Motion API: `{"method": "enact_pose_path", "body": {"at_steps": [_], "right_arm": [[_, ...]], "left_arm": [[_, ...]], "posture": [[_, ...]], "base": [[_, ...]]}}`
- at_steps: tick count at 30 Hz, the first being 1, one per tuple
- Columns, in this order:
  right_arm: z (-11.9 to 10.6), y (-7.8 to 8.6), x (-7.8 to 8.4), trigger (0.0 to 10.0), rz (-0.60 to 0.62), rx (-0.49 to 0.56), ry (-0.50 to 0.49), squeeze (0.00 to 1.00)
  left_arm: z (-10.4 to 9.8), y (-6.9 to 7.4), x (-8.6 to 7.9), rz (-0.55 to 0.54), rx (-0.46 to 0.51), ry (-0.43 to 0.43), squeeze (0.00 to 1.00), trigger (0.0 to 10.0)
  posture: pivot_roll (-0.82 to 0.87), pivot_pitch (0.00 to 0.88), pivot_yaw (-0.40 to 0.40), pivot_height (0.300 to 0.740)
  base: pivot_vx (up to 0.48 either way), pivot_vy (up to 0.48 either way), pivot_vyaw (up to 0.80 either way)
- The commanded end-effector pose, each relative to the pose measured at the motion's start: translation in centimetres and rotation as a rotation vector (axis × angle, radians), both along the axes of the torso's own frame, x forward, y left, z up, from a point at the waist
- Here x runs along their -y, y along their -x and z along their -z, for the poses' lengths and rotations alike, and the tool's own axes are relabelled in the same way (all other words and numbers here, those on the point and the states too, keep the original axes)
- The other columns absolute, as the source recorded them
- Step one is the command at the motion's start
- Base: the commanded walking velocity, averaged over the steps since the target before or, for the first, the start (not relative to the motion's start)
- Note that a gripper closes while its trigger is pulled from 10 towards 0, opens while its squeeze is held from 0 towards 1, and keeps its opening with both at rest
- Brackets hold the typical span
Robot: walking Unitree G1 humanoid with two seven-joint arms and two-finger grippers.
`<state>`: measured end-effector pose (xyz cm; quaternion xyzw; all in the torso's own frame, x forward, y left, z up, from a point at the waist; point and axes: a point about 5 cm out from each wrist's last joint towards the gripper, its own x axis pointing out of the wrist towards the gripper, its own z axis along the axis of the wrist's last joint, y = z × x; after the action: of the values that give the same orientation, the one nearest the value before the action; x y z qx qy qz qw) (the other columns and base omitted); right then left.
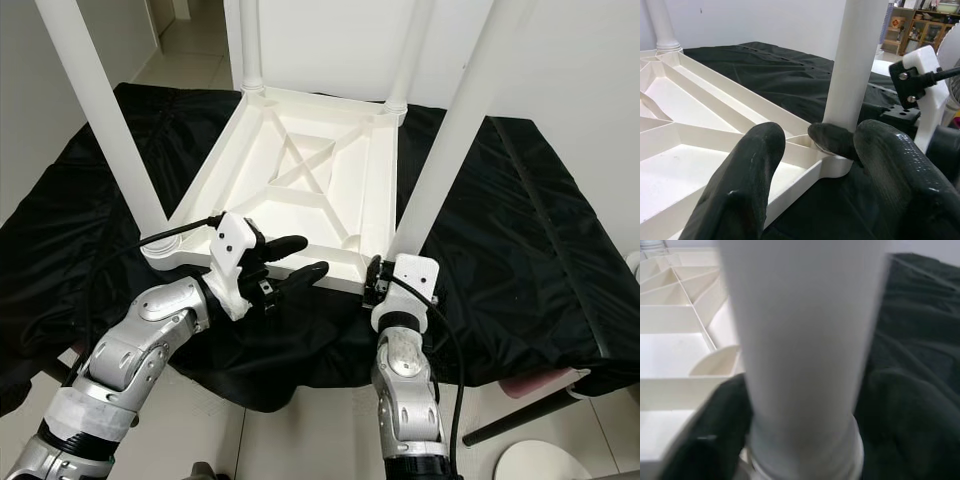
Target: Building children table
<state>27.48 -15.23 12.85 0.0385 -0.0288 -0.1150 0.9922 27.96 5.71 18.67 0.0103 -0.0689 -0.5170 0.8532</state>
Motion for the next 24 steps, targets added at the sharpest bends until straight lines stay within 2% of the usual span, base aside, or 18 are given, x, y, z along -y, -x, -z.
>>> {"method": "enact_pose_path", "body": {"at_steps": [1,5,6,7,8,9,11,14,18,19,24], "right_arm": [[0.2,0.3,-0.2,10.0,0.008,-0.002,-0.039,1.00],[0.0,0.5,0.0,10.0,-0.028,0.019,-0.048,1.00],[-0.2,0.6,0.2,10.0,-0.081,0.027,-0.048,0.66],[-0.2,0.6,0.2,10.0,-0.081,0.027,-0.048,0.66],[-0.5,0.7,0.7,10.0,-0.153,0.041,-0.048,0.00],[-0.5,0.7,0.7,10.0,-0.153,0.041,-0.048,0.00],[-1.1,0.7,1.4,10.0,-0.328,0.058,-0.018,0.00],[-1.5,0.5,1.9,10.0,-0.491,0.054,0.036,0.00],[-1.6,0.5,2.4,10.0,-0.583,0.041,0.089,0.00],[-1.5,0.4,3.1,10.0,-0.648,0.019,0.134,0.00],[-1.6,0.2,3.9,10.0,-0.716,0.004,0.173,0.00]], "left_arm": [[0.0,0.2,0.3,0.027,0.004,-0.005,0.00,10.0],[0.0,0.2,0.3,0.026,0.006,-0.008,0.00,10.0],[0.1,0.2,0.4,0.026,0.006,-0.010,0.00,10.0],[0.1,0.2,0.4,0.026,0.006,-0.010,0.00,10.0],[0.1,0.2,0.4,0.026,0.007,-0.011,0.00,10.0],[0.1,0.2,0.4,0.026,0.007,-0.011,0.00,10.0],[0.1,0.1,0.4,0.025,0.008,-0.011,0.00,10.0],[0.1,0.1,0.4,0.024,0.008,-0.011,0.00,10.0],[0.1,0.0,0.3,0.019,0.013,-0.016,0.00,10.0],[-0.1,-0.1,0.2,0.010,0.017,-0.014,0.00,10.0],[-0.2,-0.3,0.0,0.003,0.018,-0.012,0.00,10.0]], "posture": [[-0.04,0.067,-0.022,0.740],[-0.04,0.067,-0.022,0.740],[-0.05,0.064,-0.022,0.740],[-0.05,0.064,-0.022,0.740],[-0.05,0.064,-0.024,0.740],[-0.05,0.064,-0.024,0.740],[-0.05,0.063,-0.020,0.740],[-0.05,0.064,-0.020,0.740],[-0.04,0.063,-0.020,0.740],[-0.03,0.062,-0.019,0.740],[-0.04,0.064,-0.014,0.740]], "base": [[0.000,0.000,0.00],[0.000,0.000,0.00],[0.000,0.000,0.00],[0.000,0.000,0.00],[0.000,0.000,0.00],[0.000,0.000,0.00],[0.000,0.000,0.00],[0.000,0.000,0.00],[0.000,0.000,0.00],[0.000,0.000,0.00],[0.000,0.000,0.00]]}}
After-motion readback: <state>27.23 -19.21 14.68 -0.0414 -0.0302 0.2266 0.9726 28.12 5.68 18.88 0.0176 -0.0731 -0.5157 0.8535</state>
